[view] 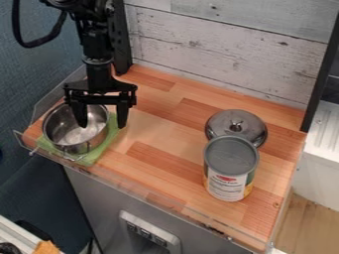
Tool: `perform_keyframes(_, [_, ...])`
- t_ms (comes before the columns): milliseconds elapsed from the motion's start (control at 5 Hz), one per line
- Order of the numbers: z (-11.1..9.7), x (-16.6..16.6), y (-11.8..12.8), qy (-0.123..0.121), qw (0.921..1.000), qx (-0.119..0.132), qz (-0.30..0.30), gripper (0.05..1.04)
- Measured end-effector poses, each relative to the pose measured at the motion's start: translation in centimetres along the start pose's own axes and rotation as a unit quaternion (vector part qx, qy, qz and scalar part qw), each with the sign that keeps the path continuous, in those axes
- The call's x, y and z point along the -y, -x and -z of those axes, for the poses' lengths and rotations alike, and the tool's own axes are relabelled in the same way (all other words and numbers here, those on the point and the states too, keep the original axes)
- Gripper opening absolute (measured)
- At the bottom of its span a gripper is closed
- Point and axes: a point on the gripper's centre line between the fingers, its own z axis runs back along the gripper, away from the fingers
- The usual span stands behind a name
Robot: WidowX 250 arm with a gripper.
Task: Move the can to the right of the silver pot
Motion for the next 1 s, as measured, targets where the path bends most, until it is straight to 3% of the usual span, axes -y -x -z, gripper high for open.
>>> perform_keyframes(400, [0.9, 0.7, 0.7, -0.003, 0.9997, -0.016, 0.018, 1.001])
perform_keyframes(800, [-2.9, 3.3, 1.1, 0.004, 0.9978, 0.031, 0.059, 1.001])
perform_keyframes(1000, [-4.8, 7.2, 2.5, 0.009, 0.9916, 0.046, 0.12, 1.001])
